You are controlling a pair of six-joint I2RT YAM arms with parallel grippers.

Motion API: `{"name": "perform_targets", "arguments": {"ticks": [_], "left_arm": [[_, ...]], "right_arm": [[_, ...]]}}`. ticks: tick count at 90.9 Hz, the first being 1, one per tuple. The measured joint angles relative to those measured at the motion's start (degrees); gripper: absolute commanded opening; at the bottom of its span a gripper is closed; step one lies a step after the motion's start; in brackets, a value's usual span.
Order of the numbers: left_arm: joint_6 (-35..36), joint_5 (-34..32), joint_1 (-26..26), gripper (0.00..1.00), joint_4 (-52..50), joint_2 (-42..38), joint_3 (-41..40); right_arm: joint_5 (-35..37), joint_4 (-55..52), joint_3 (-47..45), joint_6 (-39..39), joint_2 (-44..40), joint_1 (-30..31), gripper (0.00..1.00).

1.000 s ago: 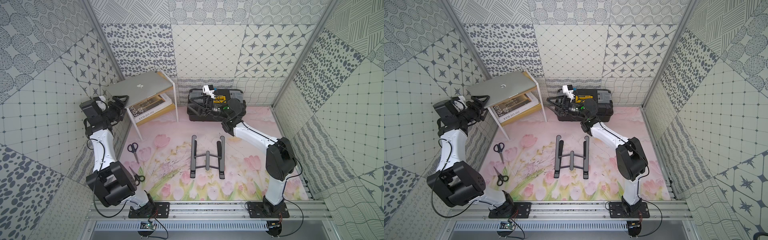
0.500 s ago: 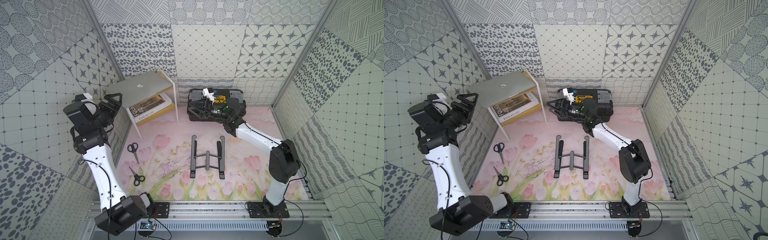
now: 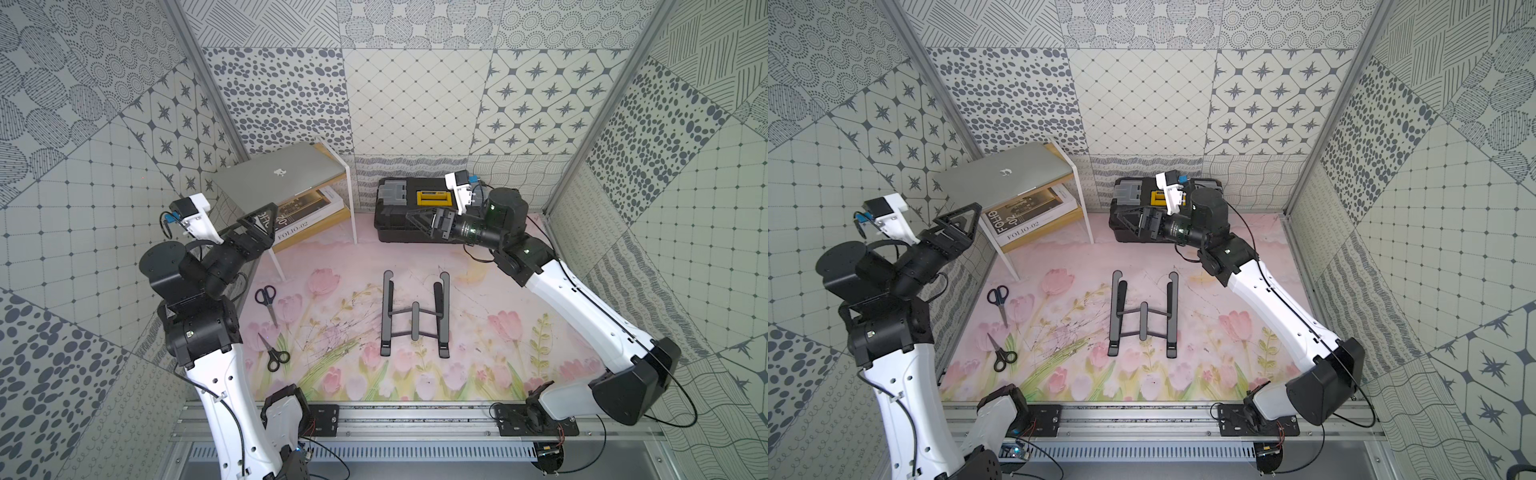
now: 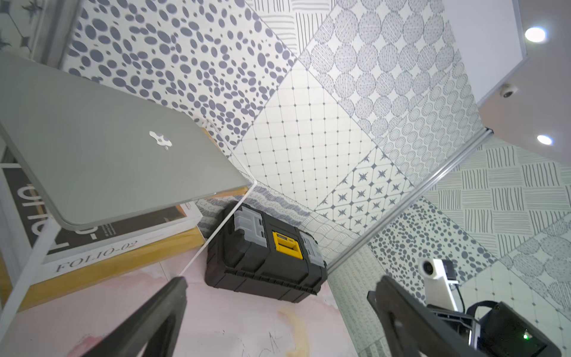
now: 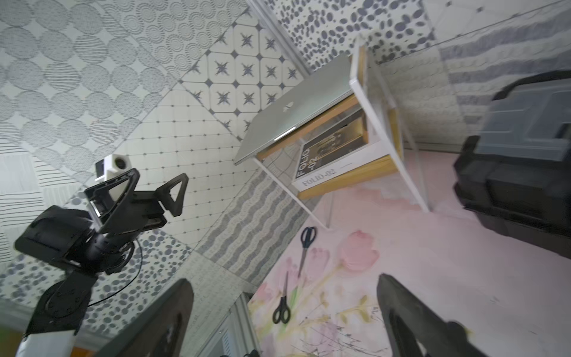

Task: Close the laptop lid and set it aside
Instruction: Reset both arms

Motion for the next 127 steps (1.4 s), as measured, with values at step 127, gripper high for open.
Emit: {"name": "perform_targets", "arguments": {"ticks": [127], "left_arm": [[23.0,-42.6,-26.7,0.99,40.9,19.6,-53.1]], "right_arm": [[42.3,63.1,-73.0,-31.3,-3.8,-24.8,0.97]]}}
